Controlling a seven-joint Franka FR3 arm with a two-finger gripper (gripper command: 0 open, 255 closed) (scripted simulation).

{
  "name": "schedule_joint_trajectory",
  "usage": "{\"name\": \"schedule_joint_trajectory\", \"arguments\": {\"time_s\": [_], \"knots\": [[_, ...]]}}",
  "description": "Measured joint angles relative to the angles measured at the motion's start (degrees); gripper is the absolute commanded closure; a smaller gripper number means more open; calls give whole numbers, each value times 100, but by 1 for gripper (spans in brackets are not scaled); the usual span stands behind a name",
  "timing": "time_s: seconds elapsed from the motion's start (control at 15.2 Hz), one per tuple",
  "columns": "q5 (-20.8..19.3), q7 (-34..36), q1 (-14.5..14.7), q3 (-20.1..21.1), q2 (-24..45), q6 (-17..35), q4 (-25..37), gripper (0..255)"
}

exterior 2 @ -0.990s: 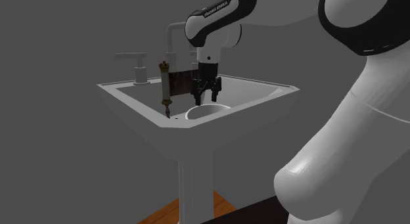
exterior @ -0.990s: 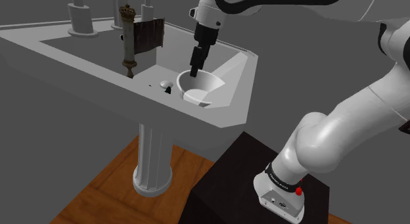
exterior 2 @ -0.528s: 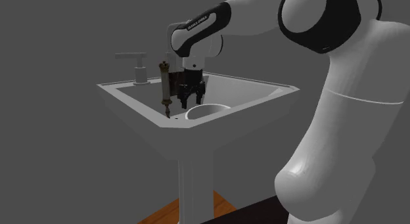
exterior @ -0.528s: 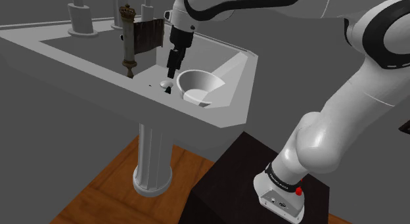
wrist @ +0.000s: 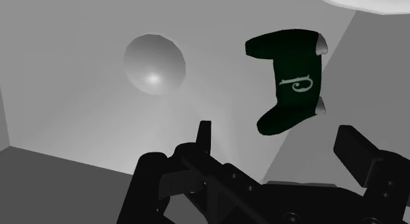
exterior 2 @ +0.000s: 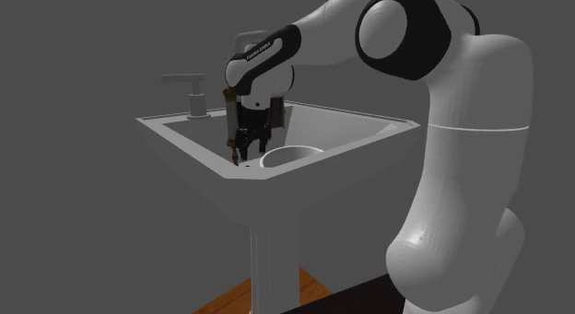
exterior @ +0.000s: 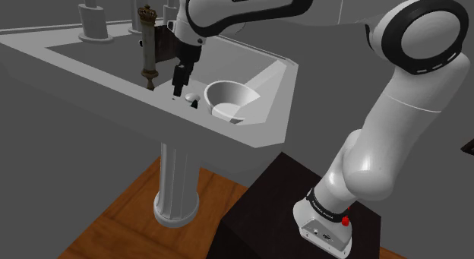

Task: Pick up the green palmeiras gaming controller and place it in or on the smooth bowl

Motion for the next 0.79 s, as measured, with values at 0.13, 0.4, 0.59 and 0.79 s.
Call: {"name": "schedule_joint_trajectory", "arguments": {"time_s": [0.13,0.4,0.59,0.79], "knots": [[-3,2,6,4,33,130,-95,0],[-11,6,14,8,120,304,-180,0],[-11,6,14,8,122,316,-189,0],[-11,6,14,9,121,317,-191,255]]}}
